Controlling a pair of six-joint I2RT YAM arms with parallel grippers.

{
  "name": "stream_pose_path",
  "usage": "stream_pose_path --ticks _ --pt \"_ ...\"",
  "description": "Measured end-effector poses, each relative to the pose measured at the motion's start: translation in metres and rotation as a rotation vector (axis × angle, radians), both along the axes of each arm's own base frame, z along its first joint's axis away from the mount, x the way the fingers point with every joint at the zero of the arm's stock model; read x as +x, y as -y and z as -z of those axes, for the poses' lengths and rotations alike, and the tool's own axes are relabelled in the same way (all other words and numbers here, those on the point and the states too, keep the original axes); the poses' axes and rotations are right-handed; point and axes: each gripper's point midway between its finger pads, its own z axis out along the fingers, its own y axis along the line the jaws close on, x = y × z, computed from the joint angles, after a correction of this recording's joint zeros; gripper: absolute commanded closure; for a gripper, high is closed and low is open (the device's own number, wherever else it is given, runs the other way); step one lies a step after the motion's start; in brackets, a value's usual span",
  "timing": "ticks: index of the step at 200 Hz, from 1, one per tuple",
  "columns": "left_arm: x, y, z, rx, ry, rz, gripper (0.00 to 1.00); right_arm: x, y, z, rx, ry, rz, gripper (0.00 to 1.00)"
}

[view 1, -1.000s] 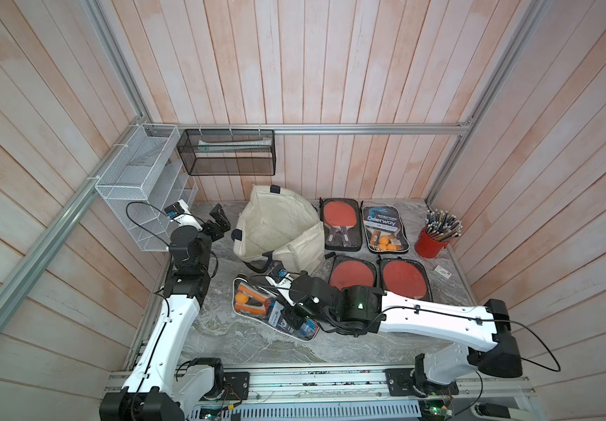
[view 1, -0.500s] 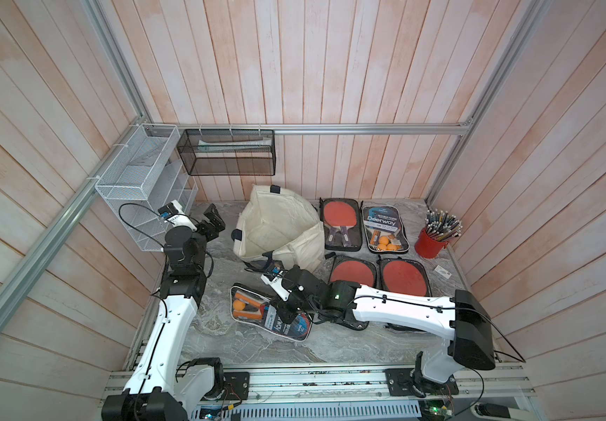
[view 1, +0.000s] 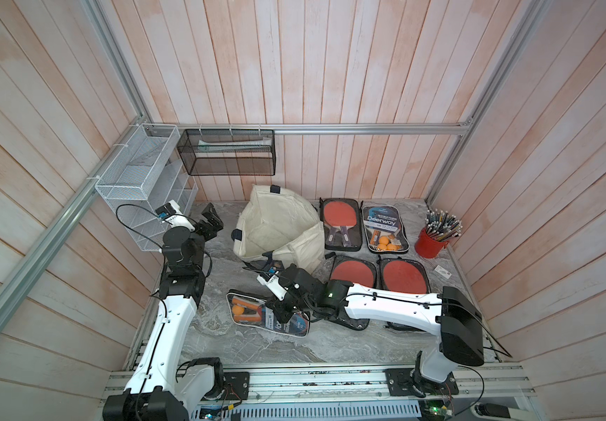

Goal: Remove the ping pong set from the canvas bag
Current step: Place the ping pong set at the center of the board.

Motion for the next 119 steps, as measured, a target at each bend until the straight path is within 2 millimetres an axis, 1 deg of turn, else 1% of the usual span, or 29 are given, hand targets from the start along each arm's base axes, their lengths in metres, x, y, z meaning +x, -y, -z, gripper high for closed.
stream_pose_path --ticks 33,56,75,104,119 --pt "0.000 0.001 0.003 0.000 -0.005 0.003 0.00 0.019 -0.002 0.010 -0.002 0.026 0.027 1.00" --pt "0.000 0.001 0.004 -0.001 -0.007 0.003 0.00 0.029 -0.002 0.022 -0.019 0.049 0.045 1.00" --pt "0.000 0.001 0.005 -0.001 -0.007 0.003 0.00 0.032 0.003 0.039 -0.062 0.053 0.052 1.00" --pt "0.001 0.002 0.005 -0.001 -0.006 0.011 0.00 0.033 0.014 0.073 -0.140 0.033 0.052 1.00" --pt "0.001 0.003 0.008 -0.005 -0.007 0.018 0.00 0.039 0.019 0.082 -0.161 0.028 0.061 1.00"
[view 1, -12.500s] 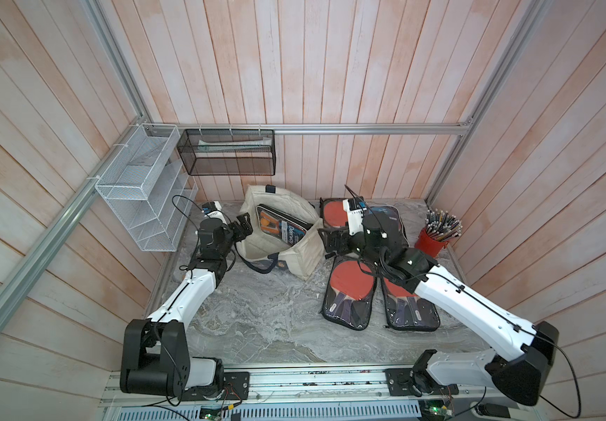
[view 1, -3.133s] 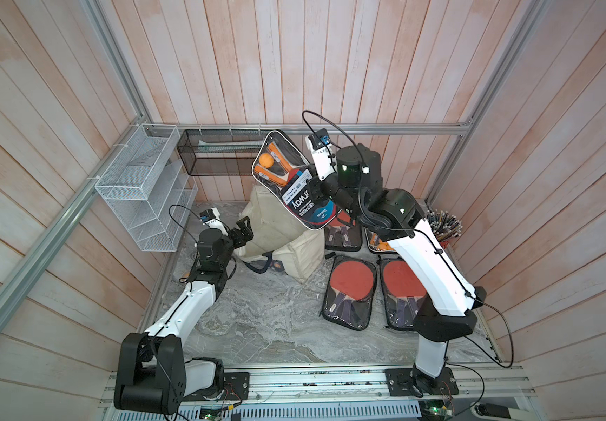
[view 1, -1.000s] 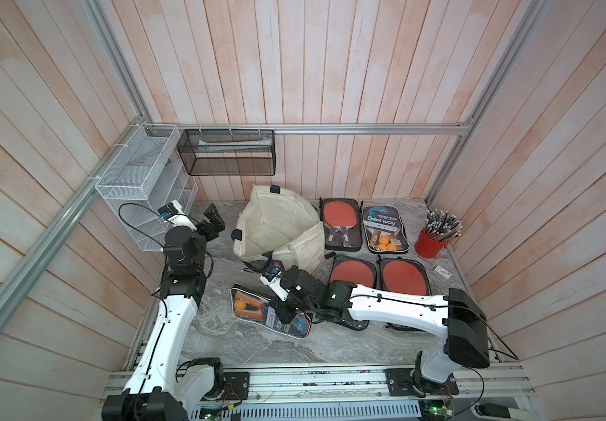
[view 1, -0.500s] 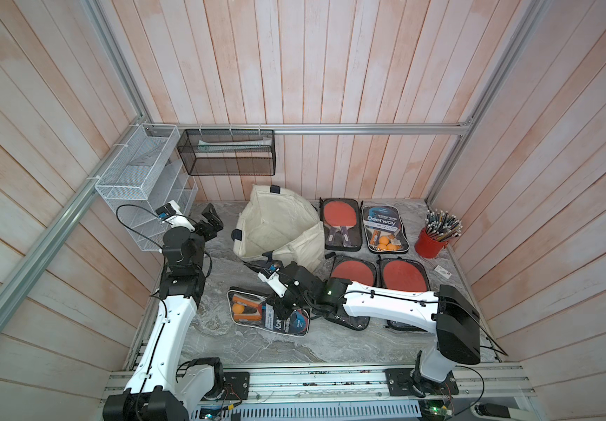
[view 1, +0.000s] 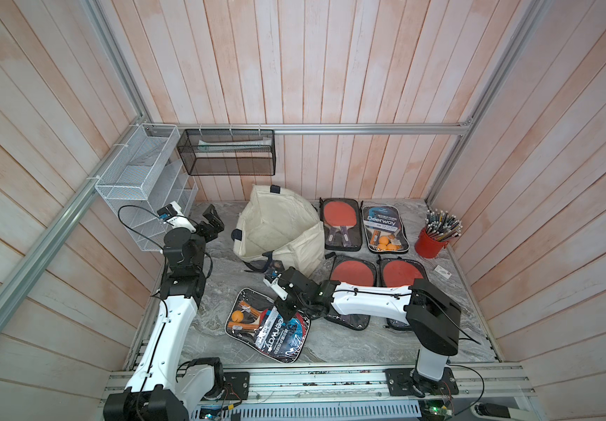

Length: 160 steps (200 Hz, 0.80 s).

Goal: Remove the ping pong set from the canvas bag
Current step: Place the ping pong set at the center of the board.

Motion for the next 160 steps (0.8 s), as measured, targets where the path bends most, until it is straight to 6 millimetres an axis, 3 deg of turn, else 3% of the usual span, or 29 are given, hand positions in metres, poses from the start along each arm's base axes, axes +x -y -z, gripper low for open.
stream_pose_path --ticks 60,160 --pt "0.001 0.001 0.005 -0.001 -0.005 0.004 0.00 0.030 0.014 0.001 -0.027 0.047 0.062 1.00" --pt "0.002 0.002 0.010 -0.002 -0.009 0.011 0.00 0.051 0.016 0.014 -0.064 0.085 0.103 1.00"
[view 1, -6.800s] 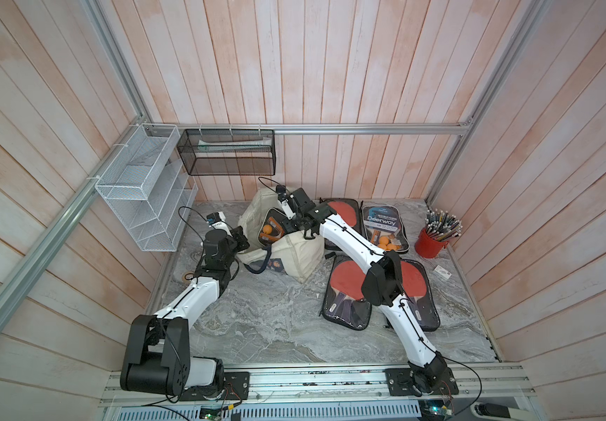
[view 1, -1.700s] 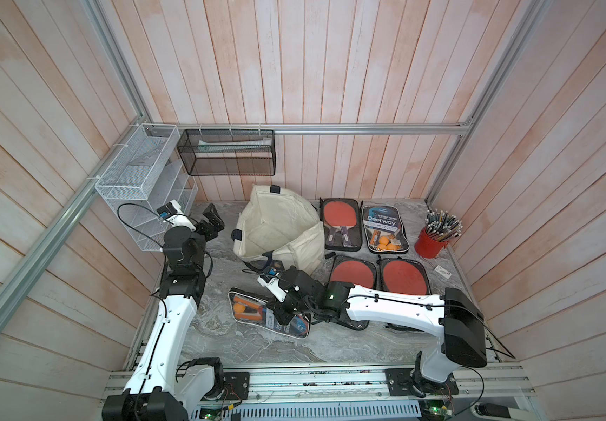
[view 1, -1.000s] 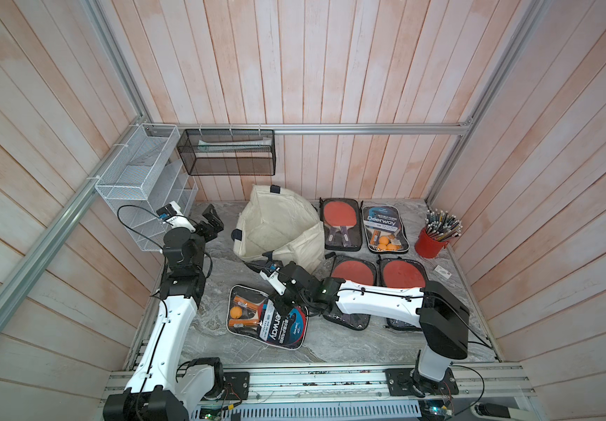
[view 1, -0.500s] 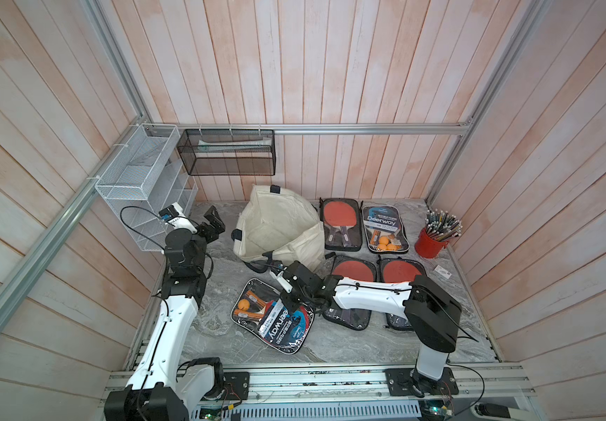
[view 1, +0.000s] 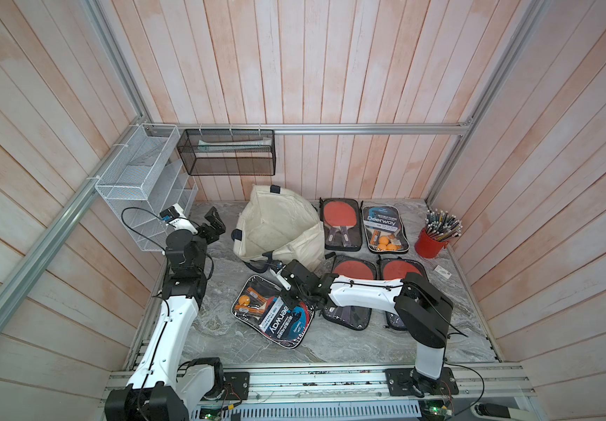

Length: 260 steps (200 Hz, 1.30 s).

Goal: Remove the ping pong set from the canvas bag
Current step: Place the ping pong set at the center of the board.

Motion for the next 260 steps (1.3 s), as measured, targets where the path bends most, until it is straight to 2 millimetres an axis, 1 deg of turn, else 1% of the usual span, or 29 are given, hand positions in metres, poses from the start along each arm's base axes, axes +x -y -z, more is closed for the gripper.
stream_pose_path --ticks 23,49,56,63,79,105,119,128,135,138,149,152,163,184,203,209,243,260 --pt "0.002 0.001 0.002 -0.001 -0.003 0.005 0.00 0.007 0.003 -0.001 0.000 0.010 0.016 1.00" --pt "0.002 0.002 0.001 -0.001 -0.001 0.011 0.00 0.011 0.005 0.001 -0.005 0.019 0.023 1.00" --pt "0.002 0.002 0.001 -0.001 -0.001 0.011 0.00 0.012 0.005 0.002 -0.009 0.020 0.023 0.98" --pt "0.002 0.002 0.001 -0.001 -0.001 0.011 0.00 0.012 0.005 0.003 -0.011 0.020 0.024 0.92" --pt "0.002 0.002 0.001 -0.001 -0.001 0.015 0.00 0.013 0.005 0.004 -0.013 0.022 0.026 0.75" --pt "0.002 0.002 0.001 -0.001 -0.001 0.014 0.00 0.017 0.000 -0.004 0.004 0.047 0.022 0.58" --pt "0.002 0.002 0.001 -0.001 -0.001 0.014 0.00 0.018 -0.001 -0.006 0.011 0.052 0.027 0.44" --pt "0.002 0.002 0.001 -0.001 -0.001 0.014 0.00 0.019 -0.001 -0.007 0.009 0.060 0.025 0.39" --pt "0.002 0.002 0.001 -0.001 -0.001 0.014 0.00 0.019 -0.001 -0.008 0.008 0.062 0.023 0.38" --pt "0.002 0.002 0.001 -0.001 -0.001 0.014 0.00 0.019 -0.001 -0.008 0.009 0.062 0.022 0.35" --pt "0.002 0.002 0.001 -0.001 -0.001 0.014 0.00 0.019 -0.001 -0.010 0.010 0.065 0.022 0.31" --pt "0.002 0.002 0.001 -0.001 -0.001 0.014 0.00 0.019 -0.001 -0.011 0.011 0.065 0.022 0.28" --pt "0.002 0.003 0.001 -0.001 -0.001 0.015 0.00 0.019 0.000 -0.014 0.014 0.069 0.020 0.23" --pt "0.002 0.002 0.001 0.000 -0.002 0.014 0.00 0.018 0.001 -0.028 0.033 0.079 0.021 0.13" --pt "0.002 0.003 0.001 0.000 -0.002 0.015 0.00 0.017 0.003 -0.047 0.060 0.095 0.026 0.03" --pt "0.002 0.002 0.001 0.000 -0.002 0.015 0.00 0.017 0.004 -0.054 0.072 0.100 0.027 0.02" --pt "0.002 0.002 0.004 0.002 -0.012 0.015 0.00 0.008 0.014 -0.098 0.132 0.123 0.015 0.02" --pt "0.002 0.002 0.005 0.005 -0.026 0.015 0.00 -0.001 0.023 -0.126 0.178 0.134 0.002 0.02"
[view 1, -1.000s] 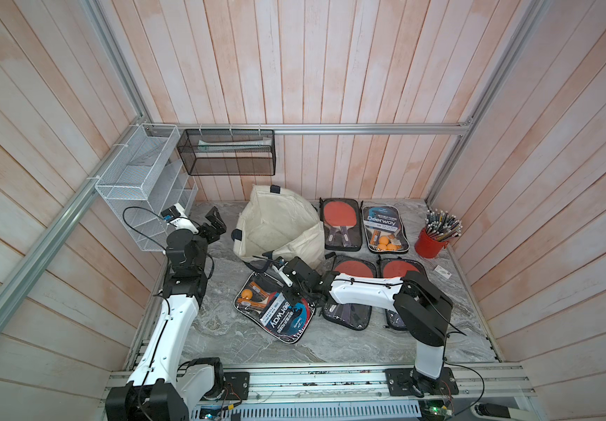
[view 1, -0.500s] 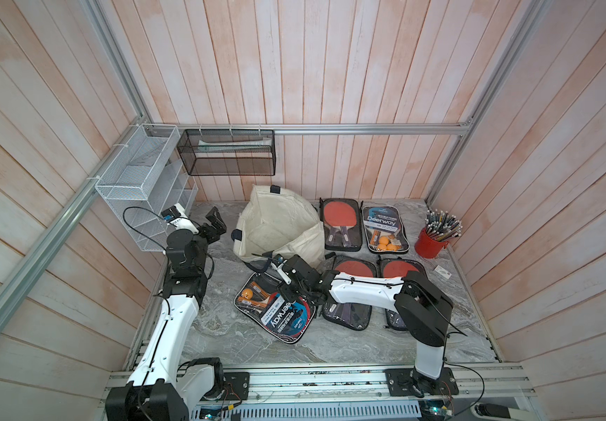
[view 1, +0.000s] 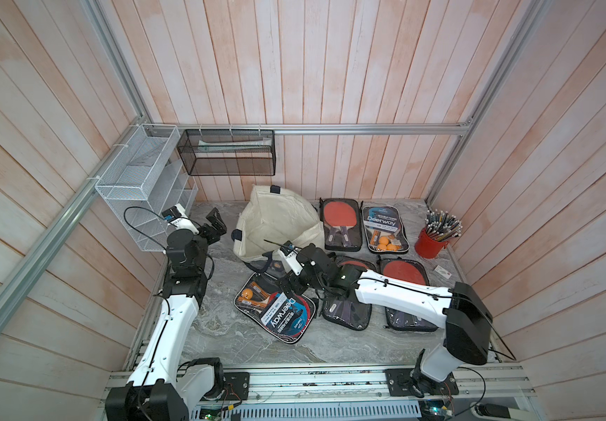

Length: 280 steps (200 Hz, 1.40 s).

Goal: Remove the ping pong set from the canvas bag
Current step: Place the ping pong set at the center of the board, then reset both arms

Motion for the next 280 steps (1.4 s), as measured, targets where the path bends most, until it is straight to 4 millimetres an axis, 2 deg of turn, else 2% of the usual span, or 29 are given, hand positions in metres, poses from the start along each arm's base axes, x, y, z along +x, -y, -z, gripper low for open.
stream_pose_path --ticks 31,50,67,82,104,124,149,176,188,208,228,266,280 --pt "0.001 0.000 -0.010 0.009 -0.002 0.000 0.00 -0.013 0.024 -0.060 0.096 0.058 0.003 0.02" --pt "0.002 0.000 -0.016 0.025 -0.003 0.001 0.00 -0.012 0.050 -0.102 0.161 0.118 0.050 0.02" --pt "0.003 -0.001 -0.015 0.046 -0.017 -0.001 0.00 0.005 0.084 -0.134 0.205 0.184 0.154 0.02" --pt "0.004 -0.004 -0.008 0.065 -0.043 -0.014 0.00 0.026 0.119 -0.153 0.231 0.233 0.263 0.02" --pt "0.004 -0.008 0.009 0.092 -0.085 -0.034 0.00 0.058 0.181 -0.163 0.248 0.295 0.448 0.02" --pt "0.002 -0.013 0.033 0.110 -0.136 -0.057 0.00 0.085 0.242 -0.148 0.220 0.333 0.636 0.02" --pt "-0.002 -0.021 0.071 0.130 -0.208 -0.099 0.00 0.108 0.318 -0.106 0.159 0.345 0.874 0.02" --pt "-0.008 -0.026 0.116 0.149 -0.279 -0.128 0.00 0.107 0.397 -0.059 0.152 0.344 1.089 0.02" --pt "-0.011 -0.026 0.135 0.160 -0.305 -0.137 0.00 0.100 0.422 -0.043 0.159 0.363 1.152 0.02" --pt "-0.013 -0.026 0.157 0.175 -0.334 -0.139 0.00 0.095 0.446 -0.025 0.175 0.387 1.208 0.02" --pt "-0.014 -0.026 0.168 0.188 -0.339 -0.147 0.00 0.098 0.458 -0.014 0.186 0.402 1.238 0.02" --pt "-0.014 -0.028 0.163 0.221 -0.278 -0.163 0.00 0.101 0.464 0.008 0.171 0.429 1.242 0.02" --pt "-0.013 -0.029 0.163 0.231 -0.257 -0.165 0.00 0.100 0.466 0.024 0.150 0.424 1.244 0.02"
